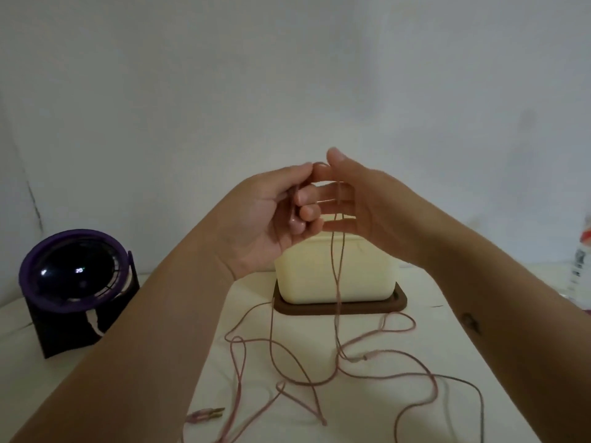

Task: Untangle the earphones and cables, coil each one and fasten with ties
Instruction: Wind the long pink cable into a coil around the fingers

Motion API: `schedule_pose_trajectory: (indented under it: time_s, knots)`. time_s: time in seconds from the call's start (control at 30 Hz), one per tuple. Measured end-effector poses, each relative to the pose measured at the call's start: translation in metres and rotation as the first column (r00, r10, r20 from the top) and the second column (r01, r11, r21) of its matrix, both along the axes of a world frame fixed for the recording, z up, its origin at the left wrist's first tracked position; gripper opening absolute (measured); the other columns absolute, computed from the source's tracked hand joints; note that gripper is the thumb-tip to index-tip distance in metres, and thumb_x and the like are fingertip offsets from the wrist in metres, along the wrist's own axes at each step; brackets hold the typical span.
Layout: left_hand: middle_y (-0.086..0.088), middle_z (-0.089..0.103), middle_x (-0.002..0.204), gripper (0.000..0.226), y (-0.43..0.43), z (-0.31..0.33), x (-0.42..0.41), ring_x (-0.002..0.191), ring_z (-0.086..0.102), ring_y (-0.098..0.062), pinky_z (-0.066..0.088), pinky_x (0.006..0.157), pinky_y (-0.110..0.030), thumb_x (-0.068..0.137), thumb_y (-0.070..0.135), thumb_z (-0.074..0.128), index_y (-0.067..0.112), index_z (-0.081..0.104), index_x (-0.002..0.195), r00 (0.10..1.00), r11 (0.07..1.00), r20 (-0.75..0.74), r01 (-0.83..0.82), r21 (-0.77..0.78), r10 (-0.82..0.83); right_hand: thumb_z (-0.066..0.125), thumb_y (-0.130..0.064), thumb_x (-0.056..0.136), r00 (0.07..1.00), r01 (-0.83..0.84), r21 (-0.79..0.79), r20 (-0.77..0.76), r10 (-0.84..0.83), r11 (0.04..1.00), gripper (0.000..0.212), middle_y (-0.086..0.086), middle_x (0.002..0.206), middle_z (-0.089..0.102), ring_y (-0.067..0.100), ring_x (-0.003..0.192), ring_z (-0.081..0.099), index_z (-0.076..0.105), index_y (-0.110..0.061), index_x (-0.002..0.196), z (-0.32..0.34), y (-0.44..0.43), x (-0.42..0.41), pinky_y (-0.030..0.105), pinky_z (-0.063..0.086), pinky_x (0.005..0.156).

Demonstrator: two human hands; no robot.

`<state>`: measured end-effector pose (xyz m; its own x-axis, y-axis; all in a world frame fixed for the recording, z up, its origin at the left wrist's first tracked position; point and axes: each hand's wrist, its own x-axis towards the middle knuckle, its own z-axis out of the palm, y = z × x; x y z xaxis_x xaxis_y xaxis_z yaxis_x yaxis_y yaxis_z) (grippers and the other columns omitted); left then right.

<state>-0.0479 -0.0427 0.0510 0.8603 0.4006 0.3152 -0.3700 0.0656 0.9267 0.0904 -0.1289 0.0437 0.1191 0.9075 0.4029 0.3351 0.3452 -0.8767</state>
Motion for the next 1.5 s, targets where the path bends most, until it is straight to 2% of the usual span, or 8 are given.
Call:
schedule_pose_trajectory:
  time_s: [0.1,0.23,0.43,0.63,0.9,1.03,1.13,1.5]
  knots:
    - [0.008,0.04,0.049,0.019,0.005,0.01,0.003,0.043,0.041,-0.003,0.045,0.05,-0.014,0.088,0.025,0.047,0.015,0.061,0.078,0.996,1.0,0.084,0.015,0.005,-0.016,0.057,-0.042,0.08,0.998,-0.066,-0.001,0.002,0.066,0.998,0.038,0.002,0.089,0.07,0.017,0.084,0.068,0.065,-0.011,0.101,0.01,0.003,-0.001,0.036,0.054,0.088]
    - [0.008,0.039,0.049,0.025,0.019,0.01,0.01,0.042,0.039,-0.004,0.045,0.048,-0.017,0.091,0.023,0.045,0.015,0.062,0.074,0.989,0.998,0.148,0.023,-0.062,-0.013,0.057,-0.024,0.081,0.945,-0.186,0.053,-0.262,0.193,0.981,0.012,-0.004,0.062,0.054,0.006,0.046,0.045,0.06,-0.015,0.074,0.004,0.015,0.016,0.021,0.051,0.058]
    - [0.008,0.041,0.051,0.021,0.029,-0.01,0.025,0.044,0.042,-0.005,0.047,0.052,-0.019,0.083,0.026,0.049,0.017,0.066,0.076,0.992,0.992,0.005,0.124,0.04,-0.124,0.052,-0.036,0.084,0.859,-0.154,0.123,-0.473,0.194,0.98,0.023,-0.01,0.054,0.035,0.004,0.045,0.025,0.063,-0.02,0.071,-0.009,0.035,0.042,0.014,0.033,0.045]
    - [0.004,0.06,0.06,0.036,0.029,-0.024,0.028,0.059,0.062,-0.011,0.046,0.074,-0.037,0.09,0.037,0.04,0.017,0.07,0.097,0.963,0.924,-0.189,0.243,0.295,-0.193,0.054,-0.037,0.083,0.975,-0.078,0.074,-0.204,0.091,0.994,0.024,-0.006,0.057,0.038,0.013,0.054,0.023,0.067,-0.018,0.075,-0.012,0.033,0.052,0.026,0.023,0.056]
    - [-0.002,0.071,0.073,0.037,0.022,-0.026,0.025,0.072,0.07,-0.016,0.054,0.056,-0.025,0.089,0.03,0.04,0.014,0.074,0.093,0.901,0.9,-0.076,0.431,0.06,-0.426,0.068,-0.046,0.073,0.998,0.024,0.085,0.059,-0.029,0.996,0.037,0.037,0.079,0.042,0.035,0.071,0.034,0.069,-0.01,0.082,-0.01,0.015,0.051,0.037,0.031,0.066]
    - [-0.001,0.073,0.079,0.036,0.021,-0.023,0.031,0.071,0.07,-0.013,0.053,0.053,-0.023,0.089,0.027,0.039,0.011,0.071,0.094,0.953,0.947,0.067,0.302,-0.104,-0.297,0.069,-0.036,0.08,0.997,0.067,0.044,0.037,-0.068,0.997,0.041,0.016,0.072,0.046,0.025,0.065,0.038,0.06,0.003,0.08,-0.022,0.027,0.051,0.036,0.037,0.065]
    - [-0.002,0.074,0.089,0.032,0.028,-0.023,0.034,0.079,0.071,-0.013,0.055,0.059,-0.023,0.09,0.027,0.039,0.011,0.062,0.104,0.977,0.962,0.139,0.187,-0.201,-0.161,0.056,-0.026,0.092,0.992,0.126,-0.034,0.033,-0.125,0.991,0.03,0.0,0.055,0.046,0.008,0.049,0.035,0.06,-0.012,0.066,-0.036,0.038,0.041,0.023,0.033,0.055]
    - [-0.007,0.073,0.102,0.036,0.049,-0.022,0.028,0.094,0.07,-0.016,0.056,0.082,-0.027,0.102,0.027,0.031,0.006,0.058,0.113,0.971,0.945,0.176,-0.103,-0.311,0.164,0.044,-0.033,0.098,0.842,0.24,-0.124,0.52,-0.143,0.963,0.031,-0.014,0.048,0.046,0.001,0.046,0.04,0.068,-0.027,0.08,-0.035,0.041,0.004,0.012,0.036,0.053]
